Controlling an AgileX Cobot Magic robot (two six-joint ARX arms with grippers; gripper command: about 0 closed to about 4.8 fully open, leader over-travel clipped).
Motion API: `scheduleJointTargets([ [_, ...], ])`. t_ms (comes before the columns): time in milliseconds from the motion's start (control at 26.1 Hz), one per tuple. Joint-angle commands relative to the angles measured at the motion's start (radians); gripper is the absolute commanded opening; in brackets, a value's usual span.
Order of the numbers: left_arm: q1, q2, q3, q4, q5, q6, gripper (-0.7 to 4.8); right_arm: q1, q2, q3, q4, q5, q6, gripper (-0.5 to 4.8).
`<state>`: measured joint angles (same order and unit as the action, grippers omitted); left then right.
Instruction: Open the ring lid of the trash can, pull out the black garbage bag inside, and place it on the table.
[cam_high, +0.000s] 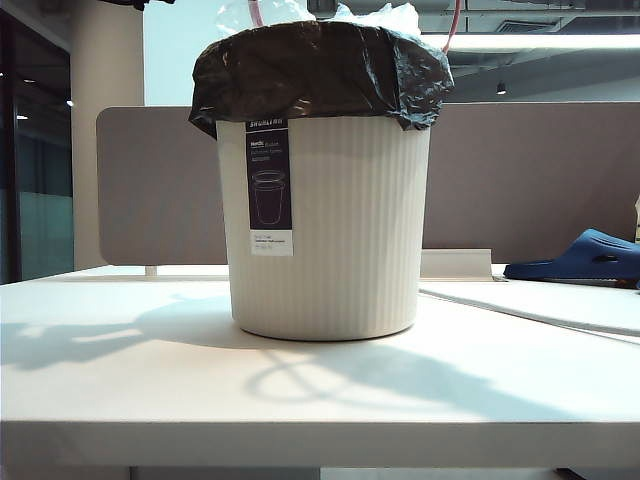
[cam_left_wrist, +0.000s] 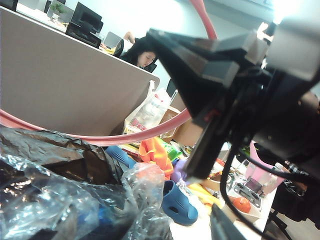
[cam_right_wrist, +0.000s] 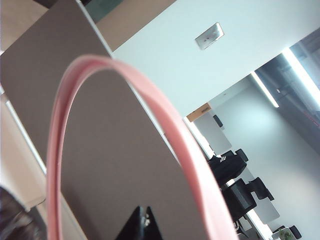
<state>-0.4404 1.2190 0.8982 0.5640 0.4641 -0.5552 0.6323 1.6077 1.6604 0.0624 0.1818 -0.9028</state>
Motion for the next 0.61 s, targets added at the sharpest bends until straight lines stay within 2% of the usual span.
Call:
scheduleJointTargets([
  [38, -0.001, -0.004, 0.005, 0.014, 0.012, 0.001, 3.41, -0.010, 0.016, 0.039, 0.009, -0.005, 0.027, -0.01],
  [383, -0.001, -0.004, 0.005, 0.012, 0.038, 0.000, 3.41, -0.063, 0.050, 0.103, 0.014, -0.035, 0.071, -0.01],
  [613, -0.001, -0.004, 0.005, 0.012, 0.058, -0.002, 3.41, -0.119, 0.053, 0.117, 0.024, -0.065, 0.153, -0.01],
])
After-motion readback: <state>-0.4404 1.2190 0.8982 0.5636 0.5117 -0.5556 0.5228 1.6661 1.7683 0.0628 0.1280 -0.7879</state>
